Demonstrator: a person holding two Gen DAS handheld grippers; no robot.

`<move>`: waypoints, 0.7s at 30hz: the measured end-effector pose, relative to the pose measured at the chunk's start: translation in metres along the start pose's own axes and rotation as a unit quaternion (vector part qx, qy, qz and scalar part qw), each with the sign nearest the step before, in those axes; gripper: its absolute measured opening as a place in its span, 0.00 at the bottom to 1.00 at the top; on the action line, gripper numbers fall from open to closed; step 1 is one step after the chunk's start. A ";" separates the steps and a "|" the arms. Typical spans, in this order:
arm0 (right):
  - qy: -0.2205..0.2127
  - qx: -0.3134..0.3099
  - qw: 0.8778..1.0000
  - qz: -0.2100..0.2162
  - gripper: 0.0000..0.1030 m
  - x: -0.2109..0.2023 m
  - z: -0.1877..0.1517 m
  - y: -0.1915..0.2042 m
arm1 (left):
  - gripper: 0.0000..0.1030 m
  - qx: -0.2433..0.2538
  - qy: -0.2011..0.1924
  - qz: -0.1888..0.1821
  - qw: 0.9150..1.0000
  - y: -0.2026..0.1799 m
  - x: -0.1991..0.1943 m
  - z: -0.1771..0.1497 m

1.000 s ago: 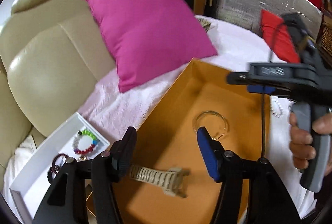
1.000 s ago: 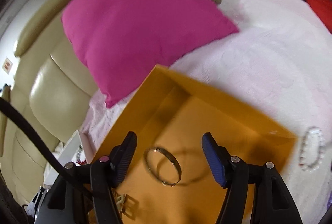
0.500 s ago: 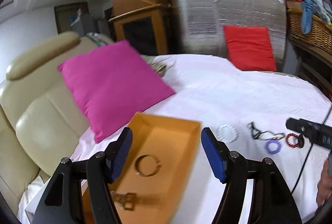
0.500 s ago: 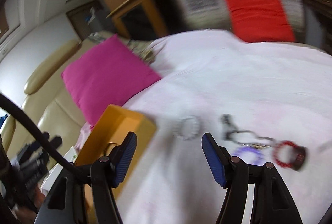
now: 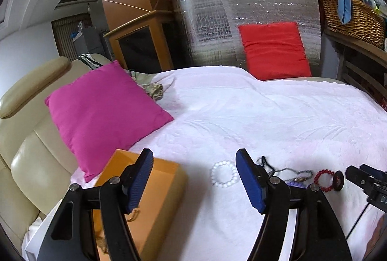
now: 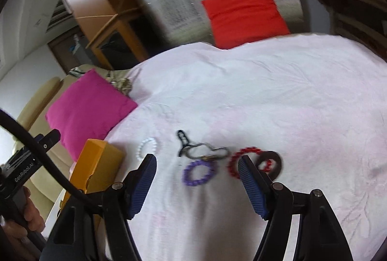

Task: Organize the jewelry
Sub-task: 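Move both open tools back over the remaining jewelry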

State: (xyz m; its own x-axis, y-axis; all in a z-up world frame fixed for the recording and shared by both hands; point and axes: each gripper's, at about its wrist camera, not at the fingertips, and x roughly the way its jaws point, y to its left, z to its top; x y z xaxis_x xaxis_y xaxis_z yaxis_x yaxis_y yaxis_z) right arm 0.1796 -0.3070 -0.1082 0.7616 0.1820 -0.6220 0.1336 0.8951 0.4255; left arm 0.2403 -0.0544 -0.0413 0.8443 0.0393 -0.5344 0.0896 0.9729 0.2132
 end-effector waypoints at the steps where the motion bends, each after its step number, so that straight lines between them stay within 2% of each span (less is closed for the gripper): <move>1: -0.002 0.003 1.000 -0.004 0.71 -0.003 0.001 -0.005 | 0.69 0.001 -0.001 -0.001 1.000 -0.007 0.003 0.001; 9: -0.012 0.026 1.000 -0.010 0.71 -0.010 0.010 -0.026 | 0.70 0.009 0.001 -0.004 1.000 -0.029 0.018 -0.002; 21: -0.016 0.027 0.999 -0.015 0.71 -0.008 0.009 -0.021 | 0.70 0.004 -0.003 -0.014 1.000 -0.027 0.018 -0.004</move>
State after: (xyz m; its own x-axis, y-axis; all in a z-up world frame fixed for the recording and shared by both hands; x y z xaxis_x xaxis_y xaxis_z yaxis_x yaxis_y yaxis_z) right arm 0.1769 -0.3305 -0.1062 0.7768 0.1423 -0.6134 0.1887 0.8768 0.4423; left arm 0.2513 -0.0786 -0.0599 0.8447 0.0103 -0.5351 0.1182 0.9716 0.2052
